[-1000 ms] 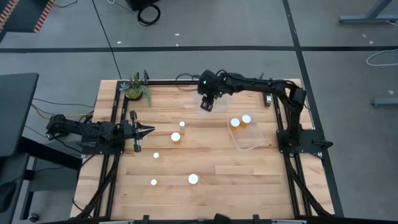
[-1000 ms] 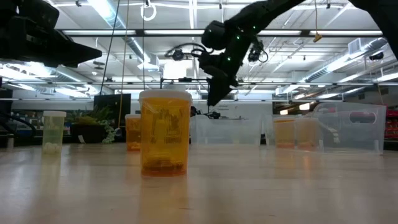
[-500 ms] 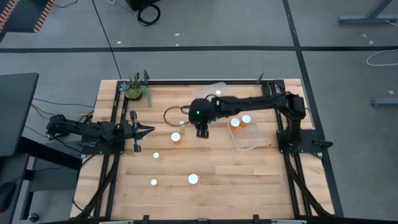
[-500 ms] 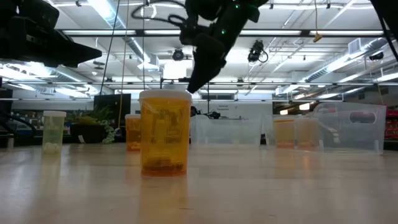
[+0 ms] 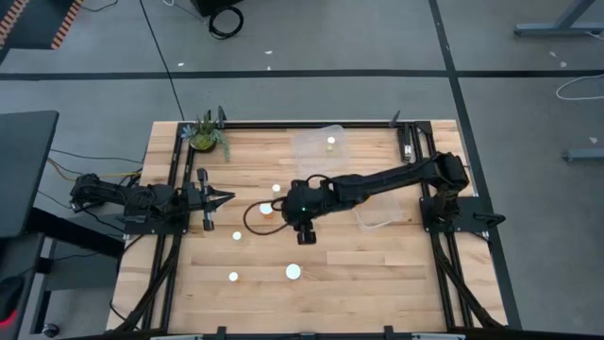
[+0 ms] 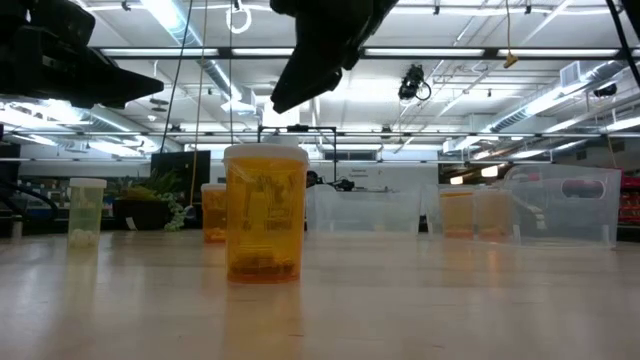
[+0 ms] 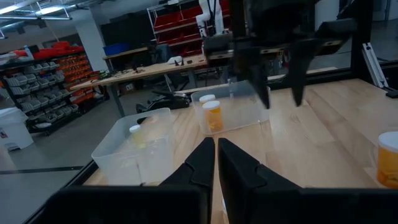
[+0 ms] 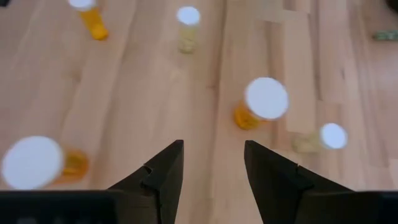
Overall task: Pick and place medicine bottles into bin by pill shape (circle, oval)
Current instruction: Put the bottom big orange pill bottle into the bottom transparent bin
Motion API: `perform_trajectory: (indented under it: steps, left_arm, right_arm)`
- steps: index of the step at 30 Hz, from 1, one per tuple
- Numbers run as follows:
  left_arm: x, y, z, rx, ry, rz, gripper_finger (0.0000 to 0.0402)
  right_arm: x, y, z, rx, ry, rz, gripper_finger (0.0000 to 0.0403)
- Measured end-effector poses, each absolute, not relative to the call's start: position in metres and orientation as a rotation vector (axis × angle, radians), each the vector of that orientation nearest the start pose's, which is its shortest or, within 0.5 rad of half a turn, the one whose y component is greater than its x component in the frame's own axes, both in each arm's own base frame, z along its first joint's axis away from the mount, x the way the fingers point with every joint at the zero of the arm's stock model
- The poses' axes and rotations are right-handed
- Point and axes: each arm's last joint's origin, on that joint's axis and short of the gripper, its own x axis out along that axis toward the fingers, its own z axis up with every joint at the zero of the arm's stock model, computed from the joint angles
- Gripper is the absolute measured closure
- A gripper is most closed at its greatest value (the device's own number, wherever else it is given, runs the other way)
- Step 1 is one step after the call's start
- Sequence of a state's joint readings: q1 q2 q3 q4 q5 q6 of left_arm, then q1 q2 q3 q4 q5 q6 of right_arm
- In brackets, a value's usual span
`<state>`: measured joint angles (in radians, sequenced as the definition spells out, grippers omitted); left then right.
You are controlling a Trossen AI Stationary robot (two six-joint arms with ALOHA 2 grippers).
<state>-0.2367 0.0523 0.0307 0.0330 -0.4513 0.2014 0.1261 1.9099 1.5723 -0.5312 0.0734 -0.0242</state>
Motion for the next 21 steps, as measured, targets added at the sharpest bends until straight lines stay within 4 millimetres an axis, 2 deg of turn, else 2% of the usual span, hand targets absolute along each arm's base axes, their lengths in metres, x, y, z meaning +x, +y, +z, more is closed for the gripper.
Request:
perform_trajectory:
  steps: [9,17,21]
  left_arm:
    - [0.097,-0.010,0.173,0.197,0.011,0.215,0.0363]
    - [0.097,-0.010,0.174,0.195,0.006,0.215,0.0373]
    - [0.097,-0.010,0.174,0.195,0.004,0.216,0.0370]
  right_arm:
    - [0.419,0.070,0.251,-0.054,0.800,0.082,0.0226]
    - [0.425,0.103,0.233,-0.051,0.786,0.154,0.0226]
    - [0.426,0.113,0.232,-0.024,0.771,0.164,0.0226]
